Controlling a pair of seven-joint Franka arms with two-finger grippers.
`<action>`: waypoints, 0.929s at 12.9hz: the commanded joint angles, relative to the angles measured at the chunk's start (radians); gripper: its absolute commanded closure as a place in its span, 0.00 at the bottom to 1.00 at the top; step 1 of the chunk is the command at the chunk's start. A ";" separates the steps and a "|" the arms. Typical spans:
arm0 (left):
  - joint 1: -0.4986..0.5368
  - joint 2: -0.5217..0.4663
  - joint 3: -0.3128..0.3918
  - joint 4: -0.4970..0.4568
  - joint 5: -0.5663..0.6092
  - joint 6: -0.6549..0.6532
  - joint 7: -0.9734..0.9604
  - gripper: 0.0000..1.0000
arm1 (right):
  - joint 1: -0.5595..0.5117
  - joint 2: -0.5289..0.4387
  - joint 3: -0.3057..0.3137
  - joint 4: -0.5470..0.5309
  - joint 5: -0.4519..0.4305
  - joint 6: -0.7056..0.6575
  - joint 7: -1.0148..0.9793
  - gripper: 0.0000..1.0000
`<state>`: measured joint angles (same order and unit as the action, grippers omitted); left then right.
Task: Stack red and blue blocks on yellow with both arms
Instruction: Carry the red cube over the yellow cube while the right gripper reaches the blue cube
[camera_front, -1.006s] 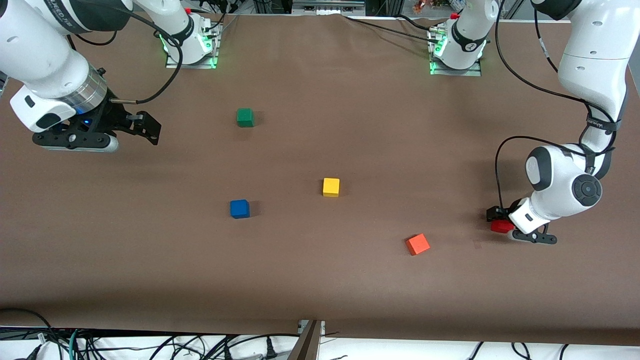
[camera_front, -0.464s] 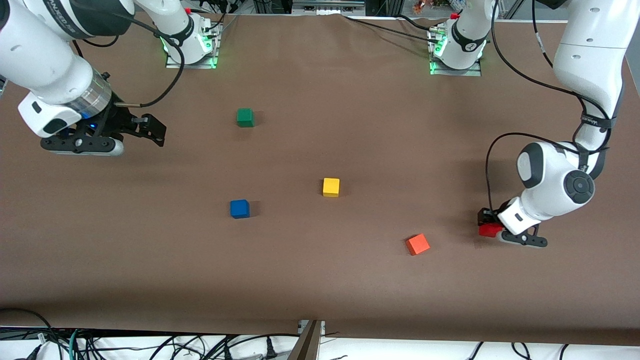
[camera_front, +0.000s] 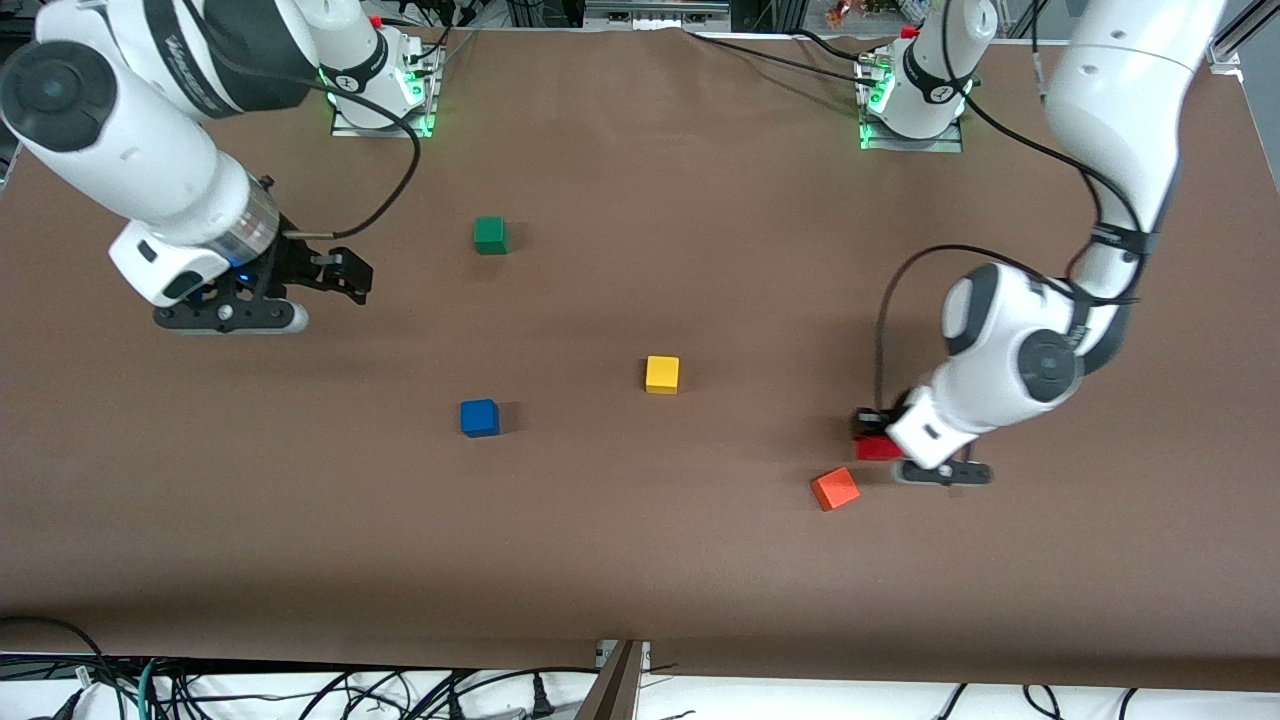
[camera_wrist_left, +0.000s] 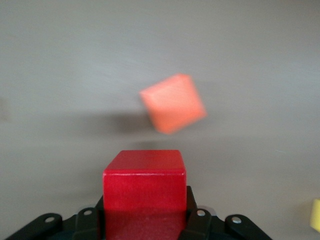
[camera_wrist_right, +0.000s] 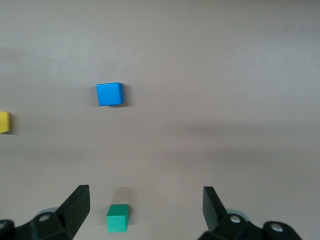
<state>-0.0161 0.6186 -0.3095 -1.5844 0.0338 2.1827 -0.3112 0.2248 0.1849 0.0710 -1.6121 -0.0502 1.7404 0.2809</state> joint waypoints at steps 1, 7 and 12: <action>-0.150 0.029 0.021 0.078 0.057 -0.063 -0.231 1.00 | 0.002 0.060 0.000 0.035 -0.030 0.014 0.004 0.00; -0.471 0.171 0.110 0.241 0.140 -0.063 -0.558 1.00 | 0.021 0.197 0.003 0.035 -0.010 0.180 -0.106 0.00; -0.521 0.181 0.116 0.245 0.143 -0.063 -0.571 1.00 | 0.085 0.388 0.001 0.034 -0.008 0.414 -0.111 0.00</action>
<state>-0.5153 0.7850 -0.2062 -1.3778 0.1516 2.1417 -0.8717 0.2909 0.4975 0.0752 -1.6082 -0.0663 2.0850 0.1732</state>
